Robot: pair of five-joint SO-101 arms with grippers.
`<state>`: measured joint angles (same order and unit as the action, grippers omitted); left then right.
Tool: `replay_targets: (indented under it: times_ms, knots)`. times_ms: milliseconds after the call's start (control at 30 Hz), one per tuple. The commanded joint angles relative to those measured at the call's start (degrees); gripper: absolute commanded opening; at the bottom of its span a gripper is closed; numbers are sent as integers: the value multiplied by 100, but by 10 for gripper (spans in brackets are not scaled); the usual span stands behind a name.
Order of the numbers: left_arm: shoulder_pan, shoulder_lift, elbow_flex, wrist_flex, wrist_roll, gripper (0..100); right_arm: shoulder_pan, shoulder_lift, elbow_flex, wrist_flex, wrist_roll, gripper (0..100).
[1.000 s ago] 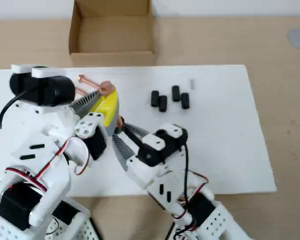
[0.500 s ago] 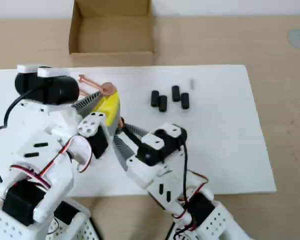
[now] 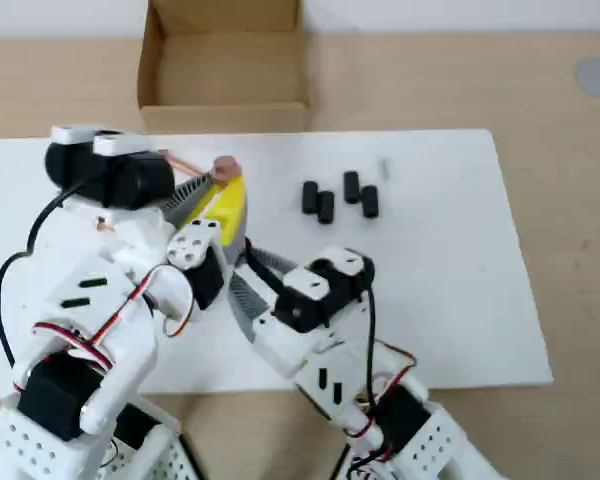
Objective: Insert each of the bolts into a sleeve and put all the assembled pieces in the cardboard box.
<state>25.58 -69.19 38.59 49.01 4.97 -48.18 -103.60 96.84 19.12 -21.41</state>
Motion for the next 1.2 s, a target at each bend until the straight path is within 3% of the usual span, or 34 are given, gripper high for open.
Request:
replay_targets:
  times_ms: [0,467,867,1167]
  knots:
    - [0,-22,-316,-167,-237,5,-40,-752,-22,9,-26,9]
    - [0,-22,-273,-105,-273,5,-40,-752,-110,9,149,9]
    - [9,-48,615,193,-879,5,-40,-716,-347,26,290,9]
    - [26,-1446,1486,35,-1284,5,-40,-743,-365,299,290,9]
